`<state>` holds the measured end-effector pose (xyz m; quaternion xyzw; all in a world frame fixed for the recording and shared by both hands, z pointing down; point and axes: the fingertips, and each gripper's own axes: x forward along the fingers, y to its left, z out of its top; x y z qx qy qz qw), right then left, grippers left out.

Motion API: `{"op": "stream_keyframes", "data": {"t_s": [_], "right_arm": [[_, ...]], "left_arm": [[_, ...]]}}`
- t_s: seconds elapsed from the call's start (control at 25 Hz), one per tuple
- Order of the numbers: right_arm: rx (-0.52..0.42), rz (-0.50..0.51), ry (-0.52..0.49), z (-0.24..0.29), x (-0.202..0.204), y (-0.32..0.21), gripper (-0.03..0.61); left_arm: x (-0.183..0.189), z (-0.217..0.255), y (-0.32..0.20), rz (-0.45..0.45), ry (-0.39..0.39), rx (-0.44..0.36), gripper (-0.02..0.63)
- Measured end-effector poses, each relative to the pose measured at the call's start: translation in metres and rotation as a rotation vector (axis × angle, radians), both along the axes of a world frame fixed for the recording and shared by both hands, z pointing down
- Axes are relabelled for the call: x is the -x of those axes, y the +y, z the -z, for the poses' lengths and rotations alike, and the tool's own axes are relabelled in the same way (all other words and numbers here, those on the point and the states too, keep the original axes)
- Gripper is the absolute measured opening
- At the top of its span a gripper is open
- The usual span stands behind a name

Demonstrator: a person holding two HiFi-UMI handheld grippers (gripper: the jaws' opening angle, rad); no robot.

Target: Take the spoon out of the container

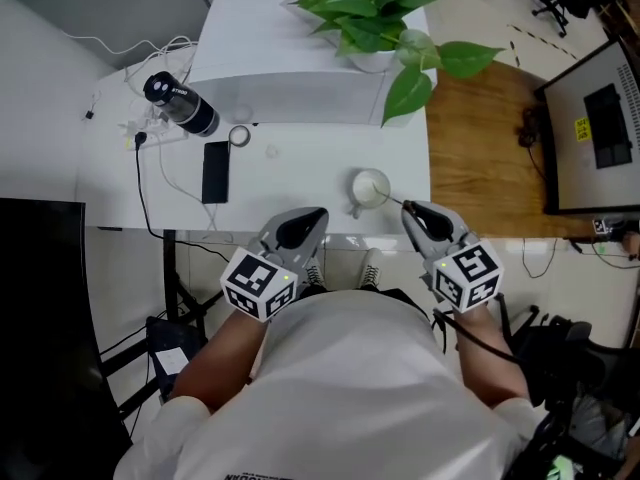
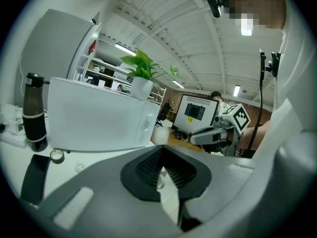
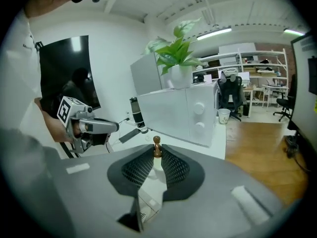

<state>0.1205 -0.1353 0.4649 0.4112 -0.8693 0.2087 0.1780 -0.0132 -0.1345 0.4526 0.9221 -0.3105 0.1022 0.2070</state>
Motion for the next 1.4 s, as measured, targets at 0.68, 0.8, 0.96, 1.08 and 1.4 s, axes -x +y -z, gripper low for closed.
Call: {"op": "stream_keyframes", "data": {"t_s": [0.68, 0.8, 0.96, 1.08, 1.4], "right_arm": [[-0.024, -0.068, -0.124, 0.034, -0.012, 0.030, 0.054], [-0.029, -0.084, -0.120, 0.036, -0.008, 0.031, 0.054], [-0.037, -0.129, -0.114, 0.038, -0.003, 0.035, 0.054], [-0.040, -0.176, -0.112, 0.039, 0.003, 0.039, 0.054], [-0.071, -0.258, -0.101, 0.046, 0.020, 0.055, 0.054]], "left_arm": [[-0.020, 0.013, 0.016, -0.078, 0.006, -0.026, 0.003], [-0.016, 0.015, 0.015, -0.095, 0.008, -0.036, 0.005], [-0.002, 0.017, 0.010, -0.117, 0.010, -0.048, 0.004], [0.006, 0.018, 0.012, -0.153, 0.012, -0.057, 0.004], [0.021, 0.016, 0.024, -0.230, 0.026, -0.066, 0.003]]}}
